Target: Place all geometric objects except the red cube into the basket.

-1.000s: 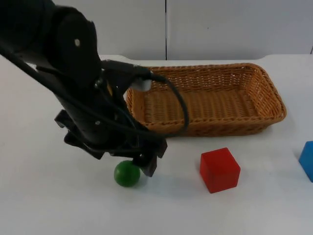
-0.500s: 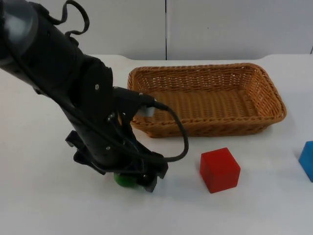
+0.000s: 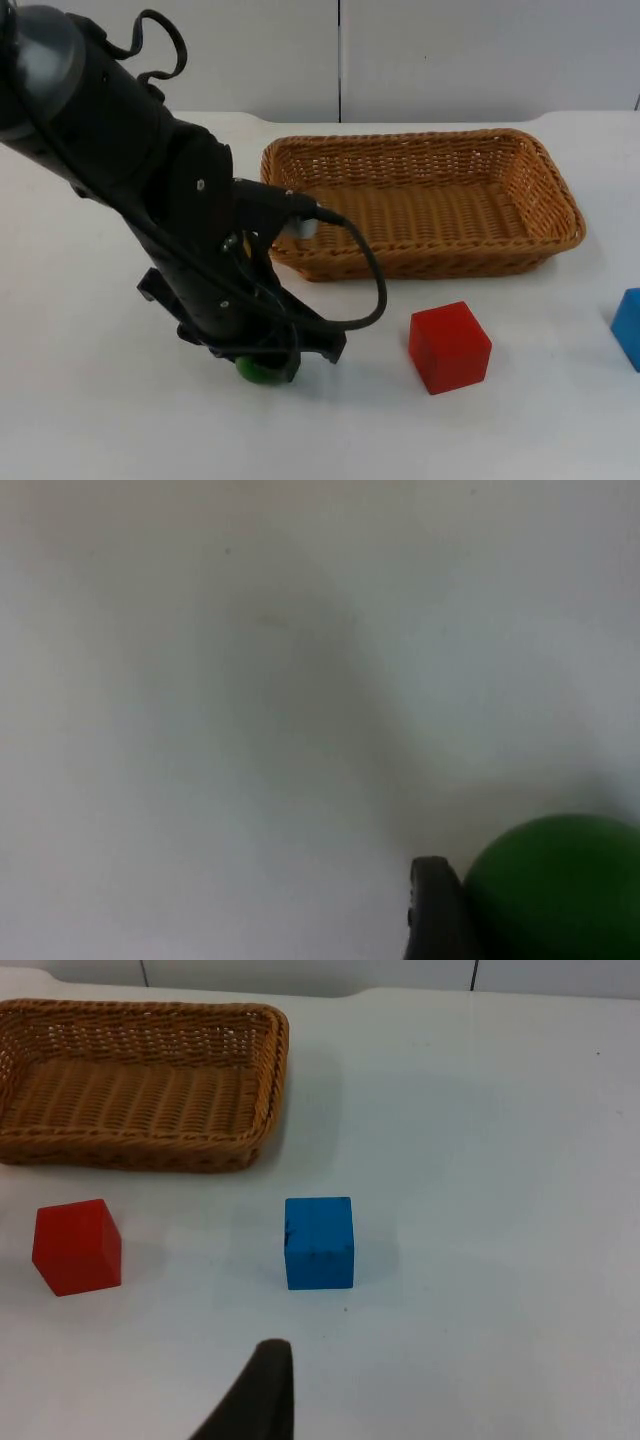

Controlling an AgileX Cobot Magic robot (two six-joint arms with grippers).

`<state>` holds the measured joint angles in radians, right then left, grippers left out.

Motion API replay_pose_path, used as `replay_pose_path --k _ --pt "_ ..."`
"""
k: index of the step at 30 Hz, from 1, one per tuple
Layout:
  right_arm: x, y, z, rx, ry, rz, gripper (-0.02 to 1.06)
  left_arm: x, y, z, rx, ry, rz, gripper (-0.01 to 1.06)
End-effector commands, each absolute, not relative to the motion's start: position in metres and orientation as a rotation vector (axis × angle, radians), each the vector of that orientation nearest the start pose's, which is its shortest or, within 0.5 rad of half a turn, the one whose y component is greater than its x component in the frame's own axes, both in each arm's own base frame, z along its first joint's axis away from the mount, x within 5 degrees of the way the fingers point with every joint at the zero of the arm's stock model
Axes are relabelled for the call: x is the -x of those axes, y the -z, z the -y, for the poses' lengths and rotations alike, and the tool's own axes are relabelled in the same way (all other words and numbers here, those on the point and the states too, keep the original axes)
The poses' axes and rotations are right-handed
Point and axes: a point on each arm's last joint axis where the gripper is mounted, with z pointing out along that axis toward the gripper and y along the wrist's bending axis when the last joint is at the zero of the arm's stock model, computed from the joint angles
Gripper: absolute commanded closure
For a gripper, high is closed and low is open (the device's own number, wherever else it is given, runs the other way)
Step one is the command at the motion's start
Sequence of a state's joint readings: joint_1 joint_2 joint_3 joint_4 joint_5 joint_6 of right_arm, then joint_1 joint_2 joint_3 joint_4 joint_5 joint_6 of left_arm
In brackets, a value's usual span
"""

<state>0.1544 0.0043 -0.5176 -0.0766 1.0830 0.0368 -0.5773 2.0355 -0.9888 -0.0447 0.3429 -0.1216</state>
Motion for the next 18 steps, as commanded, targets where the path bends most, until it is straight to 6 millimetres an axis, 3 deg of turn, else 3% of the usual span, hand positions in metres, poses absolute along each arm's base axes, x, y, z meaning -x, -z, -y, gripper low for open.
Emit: replay_pose_path --k 1,8,13,14,18 --pt "0.007 -0.281 0.008 0.107 -0.021 -2.040 -0.01 -0.289 -0.082 0.193 -0.588 0.167 -2.837 1.04" --pt "0.007 -0.281 0.008 0.107 -0.021 -2.040 -0.01 -0.286 -0.116 0.191 -0.593 0.184 -2.793 1.05" --pt "0.007 -0.281 0.008 0.107 -0.021 -2.040 -0.01 -0.280 -0.166 0.187 -0.579 0.229 -2.701 1.05" --pt "0.007 -0.281 0.008 0.107 -0.021 -2.040 -0.01 -0.280 -0.166 0.187 -0.579 0.229 -2.701 1.05" --pt "0.007 -0.281 0.008 0.107 -0.021 -2.040 -0.01 -0.274 -0.197 0.182 -0.599 0.237 -2.627 1.05"
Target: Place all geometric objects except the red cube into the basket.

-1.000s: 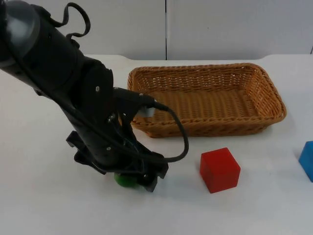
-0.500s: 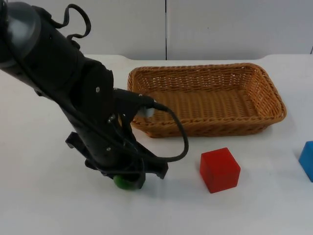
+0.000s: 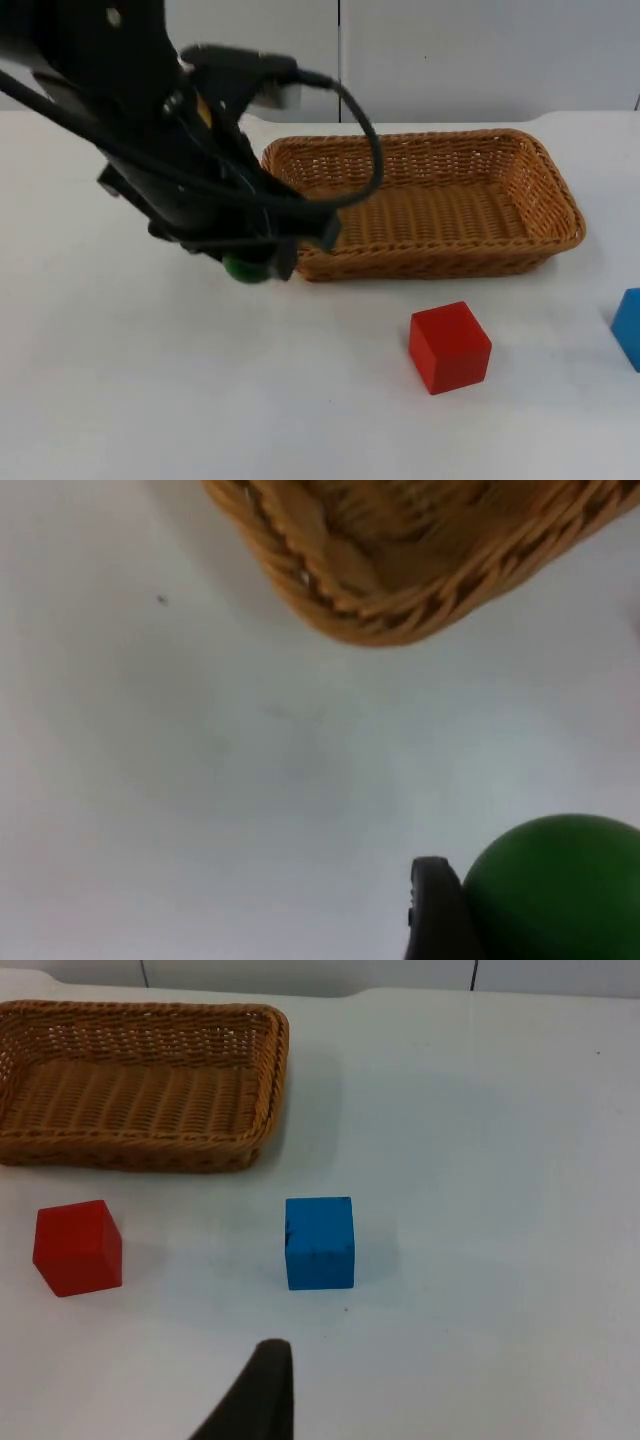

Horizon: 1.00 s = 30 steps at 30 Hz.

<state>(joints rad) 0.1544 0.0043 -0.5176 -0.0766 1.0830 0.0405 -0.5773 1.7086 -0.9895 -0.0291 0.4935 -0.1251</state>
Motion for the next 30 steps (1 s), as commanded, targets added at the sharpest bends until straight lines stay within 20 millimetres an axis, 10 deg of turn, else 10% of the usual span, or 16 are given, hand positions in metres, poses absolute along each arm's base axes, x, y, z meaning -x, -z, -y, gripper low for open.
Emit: replay_pose_path --k 1,17,30 --pt "0.007 -0.281 0.008 0.107 -0.021 -2.040 -0.01 -0.273 -0.201 0.182 -0.599 0.240 -2.615 1.05" --pt "0.007 -0.281 0.008 0.110 -0.019 -2.040 -0.01 -0.325 -0.224 0.214 -0.678 0.244 -2.485 1.05" --pt "0.007 -0.281 0.008 0.110 -0.016 -2.040 -0.01 -0.418 -0.175 0.262 -0.771 0.208 -2.526 1.05"
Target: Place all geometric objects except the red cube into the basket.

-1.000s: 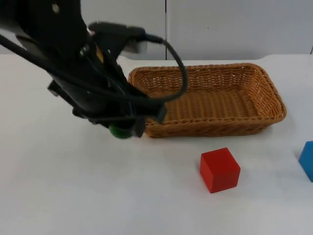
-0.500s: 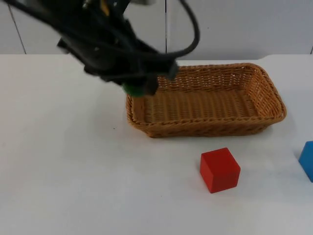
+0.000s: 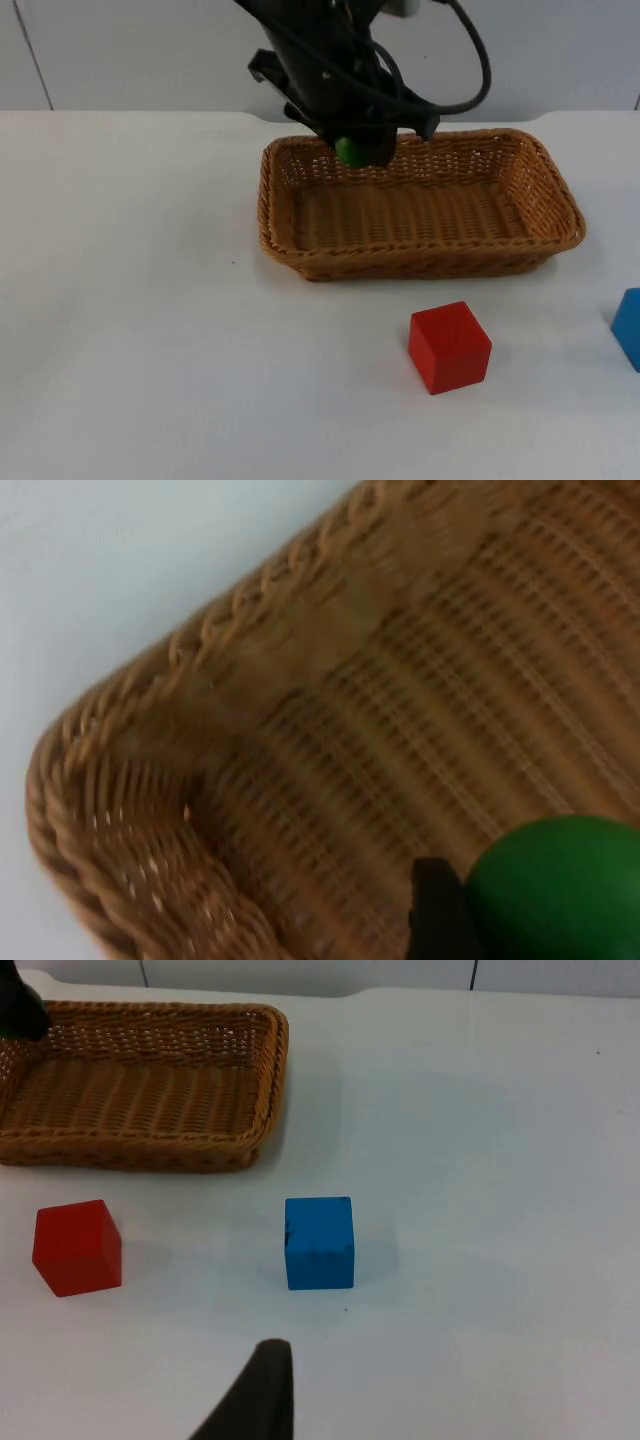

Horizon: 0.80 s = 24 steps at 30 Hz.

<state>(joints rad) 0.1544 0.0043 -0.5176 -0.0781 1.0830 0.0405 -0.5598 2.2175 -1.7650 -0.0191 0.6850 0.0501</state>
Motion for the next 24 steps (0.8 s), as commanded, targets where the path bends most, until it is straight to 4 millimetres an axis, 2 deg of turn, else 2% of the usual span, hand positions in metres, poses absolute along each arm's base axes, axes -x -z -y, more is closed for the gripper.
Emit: replay_pose_path --k 1,7,11,14,17,19,20,21,23,24 --pt "0.007 -0.281 0.008 0.110 -0.016 -2.040 -0.01 -0.425 -0.169 0.261 -0.761 0.208 -2.528 1.05" --pt "0.007 -0.281 0.008 0.106 -0.018 -2.040 -0.01 -0.442 -0.138 0.270 -0.790 0.196 -2.536 1.05" --pt "0.007 -0.281 0.008 0.106 -0.018 -2.040 -0.01 -0.444 -0.123 0.271 -0.794 0.192 -2.550 1.05" --pt "0.007 -0.281 0.008 0.106 -0.018 -2.040 -0.01 -0.444 -0.115 0.271 -0.797 0.189 -2.562 0.99" --pt "0.007 -0.281 0.008 0.106 -0.018 -2.040 -0.01 -0.444 -0.113 0.271 -0.798 0.189 -2.569 0.70" --pt "0.007 -0.281 0.008 0.106 -0.018 -2.040 -0.01 -0.444 -0.113 0.272 -0.790 0.194 -2.574 0.40" --pt "0.007 -0.281 0.008 0.106 -0.018 -2.040 -0.01 -0.444 -0.113 0.272 -0.790 0.194 -2.574 0.40" --pt "0.007 -0.281 0.008 0.106 -0.018 -2.040 -0.01 -0.443 -0.113 0.272 -0.787 0.200 -2.584 0.20" --pt "0.007 -0.281 0.008 0.106 -0.018 -2.040 -0.01 -0.441 -0.112 0.272 -0.781 0.213 -2.603 0.03" --pt "0.007 -0.281 0.008 0.106 -0.018 -2.040 -0.01 -0.441 -0.112 0.272 -0.781 0.213 -2.603 0.03"
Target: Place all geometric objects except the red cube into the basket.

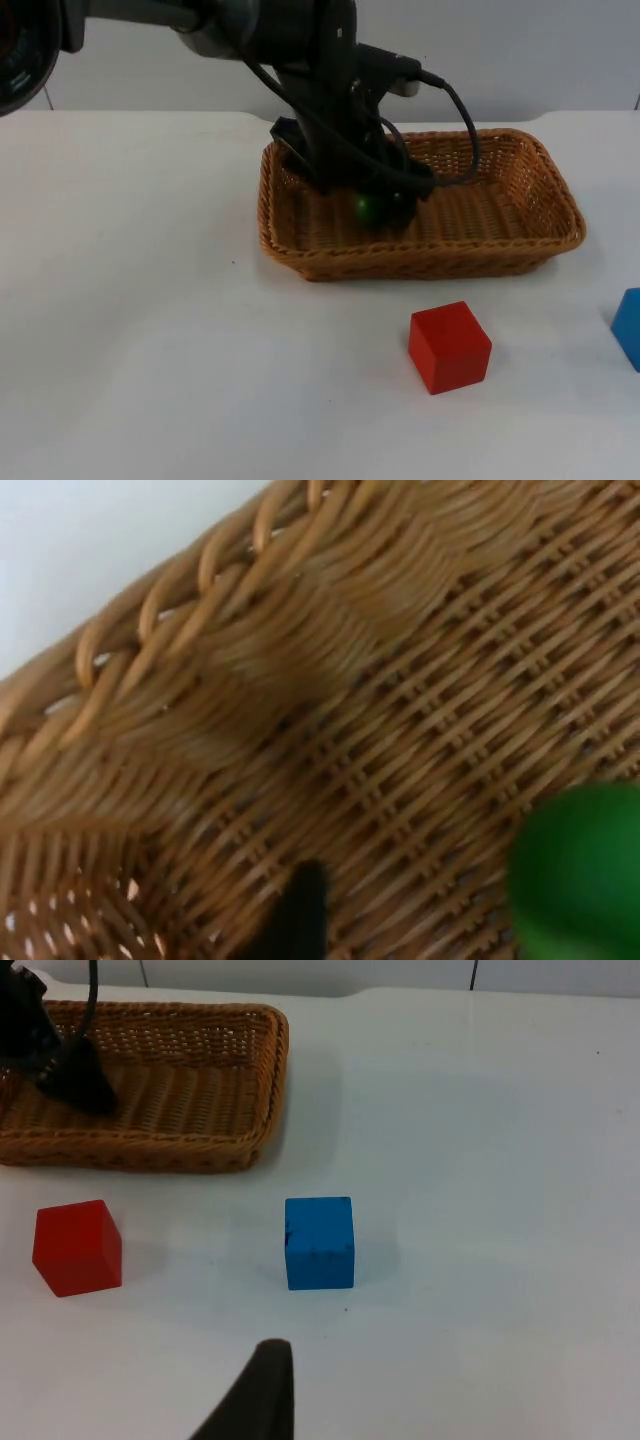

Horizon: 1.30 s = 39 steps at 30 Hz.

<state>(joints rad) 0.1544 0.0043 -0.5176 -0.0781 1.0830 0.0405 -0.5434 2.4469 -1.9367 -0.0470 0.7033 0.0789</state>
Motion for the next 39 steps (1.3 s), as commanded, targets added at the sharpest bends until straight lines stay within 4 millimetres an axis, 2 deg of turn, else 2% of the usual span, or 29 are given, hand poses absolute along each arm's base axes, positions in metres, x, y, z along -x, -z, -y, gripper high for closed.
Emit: replay_pose_path --k 1,5,7,9,10,14,15,18,19,21,23,24,28,29,32,33,34,36,39 --pt "0.007 -0.281 0.008 0.106 -0.018 -2.040 -0.01 -0.440 -0.113 0.272 -0.781 0.215 -2.614 0.00" --pt "0.007 -0.281 0.008 0.106 -0.018 -2.040 -0.01 -0.436 -0.117 0.270 -0.789 0.215 -2.654 0.00" --pt "0.007 -0.281 0.008 0.106 -0.018 -2.040 -0.01 -0.432 -0.126 0.269 -0.790 0.229 -2.687 0.00" --pt "0.007 -0.281 0.008 0.109 -0.017 -2.040 -0.01 -0.427 -0.149 0.266 -0.804 0.230 -2.696 0.00" --pt "0.007 -0.281 0.008 0.109 -0.017 -2.040 -0.01 -0.427 -0.149 0.266 -0.804 0.230 -2.696 0.00" --pt "0.007 -0.281 0.008 0.109 -0.017 -2.040 -0.01 -0.416 -0.197 0.260 -0.810 0.241 -2.677 0.00" --pt "0.007 -0.281 0.008 0.109 -0.017 -2.040 -0.01 -0.416 -0.197 0.260 -0.810 0.241 -2.677 0.00" --pt "0.007 -0.281 0.008 0.109 -0.019 -2.040 -0.01 -0.405 -0.238 0.254 -0.804 0.255 -2.631 0.00" --pt "0.007 -0.281 0.008 0.109 -0.019 -2.040 -0.01 -0.405 -0.238 0.254 -0.804 0.255 -2.631 0.00" --pt "0.007 -0.281 0.008 0.109 -0.019 -2.040 -0.01 -0.396 -0.265 0.249 -0.803 0.266 -2.608 0.00" --pt "0.007 -0.281 0.008 0.109 -0.019 -2.040 -0.01 -0.387 -0.281 0.244 -0.800 0.273 -2.594 0.00" --pt "0.007 -0.281 0.008 0.109 -0.019 -2.040 -0.01 -0.387 -0.281 0.244 -0.800 0.273 -2.594 0.00" --pt "0.007 -0.281 0.008 0.109 -0.019 -2.040 -0.01 -0.362 -0.301 0.229 -0.788 0.280 -2.559 0.00" --pt "0.007 -0.281 0.008 0.109 -0.019 -2.040 -0.01 -0.362 -0.301 0.229 -0.788 0.280 -2.559 0.00" --pt "0.007 -0.281 0.008 0.109 -0.019 -2.040 -0.01 -0.335 -0.309 0.210 -0.751 0.274 -2.513 0.00" --pt "0.007 -0.281 0.008 0.109 -0.019 -2.040 -0.01 -0.330 -0.309 0.206 -0.745 0.270 -2.510 0.00" --pt "0.007 -0.281 0.008 0.109 -0.019 -2.040 -0.01 -0.316 -0.308 0.196 -0.720 0.263 -2.493 0.00" --pt "0.007 -0.281 0.008 0.109 -0.019 -2.040 -0.01 -0.308 -0.307 0.191 -0.696 0.268 -2.482 0.00" --pt "0.007 -0.281 0.008 0.109 -0.019 -2.040 -0.01 -0.279 -0.298 0.173 -0.673 0.269 -2.475 0.00"
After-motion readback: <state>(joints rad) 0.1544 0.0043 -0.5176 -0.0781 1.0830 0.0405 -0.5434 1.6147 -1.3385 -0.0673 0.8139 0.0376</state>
